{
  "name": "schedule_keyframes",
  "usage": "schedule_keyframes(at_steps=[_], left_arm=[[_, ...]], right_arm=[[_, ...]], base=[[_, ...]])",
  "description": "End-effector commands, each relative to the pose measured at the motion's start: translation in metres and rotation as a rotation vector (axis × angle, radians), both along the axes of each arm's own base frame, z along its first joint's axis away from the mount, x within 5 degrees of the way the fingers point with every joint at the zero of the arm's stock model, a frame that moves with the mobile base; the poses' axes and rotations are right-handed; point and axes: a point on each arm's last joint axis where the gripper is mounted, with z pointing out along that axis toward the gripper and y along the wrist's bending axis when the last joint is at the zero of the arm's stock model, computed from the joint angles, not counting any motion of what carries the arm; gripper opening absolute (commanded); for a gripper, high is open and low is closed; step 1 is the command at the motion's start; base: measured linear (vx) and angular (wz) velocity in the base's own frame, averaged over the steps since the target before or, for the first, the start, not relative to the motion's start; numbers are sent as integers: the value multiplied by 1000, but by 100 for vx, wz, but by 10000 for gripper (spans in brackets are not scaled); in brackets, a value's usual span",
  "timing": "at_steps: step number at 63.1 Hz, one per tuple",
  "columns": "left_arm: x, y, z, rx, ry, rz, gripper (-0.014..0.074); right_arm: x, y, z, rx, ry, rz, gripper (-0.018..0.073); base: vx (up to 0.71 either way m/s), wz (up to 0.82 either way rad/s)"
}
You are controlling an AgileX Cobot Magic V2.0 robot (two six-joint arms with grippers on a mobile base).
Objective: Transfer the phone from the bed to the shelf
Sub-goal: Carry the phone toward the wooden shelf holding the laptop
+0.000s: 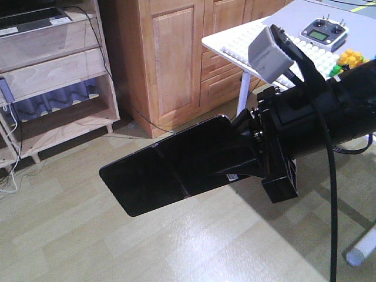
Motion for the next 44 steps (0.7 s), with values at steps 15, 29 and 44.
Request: schedule_keyframes(at_steps=[15, 29, 44], left_arm=[[-1, 0, 15, -11, -108, -2, 1], [-1, 0, 15, -11, -108, -2, 1], [-1, 0, 15, -11, -108, -2, 1]], right_arm=[[-13, 0, 20, 83, -5, 41, -2], [-13, 0, 20, 83, -5, 41, -2], [-13, 0, 20, 83, -5, 41, -2]], base=[[46, 4], [46, 7], [46, 15]])
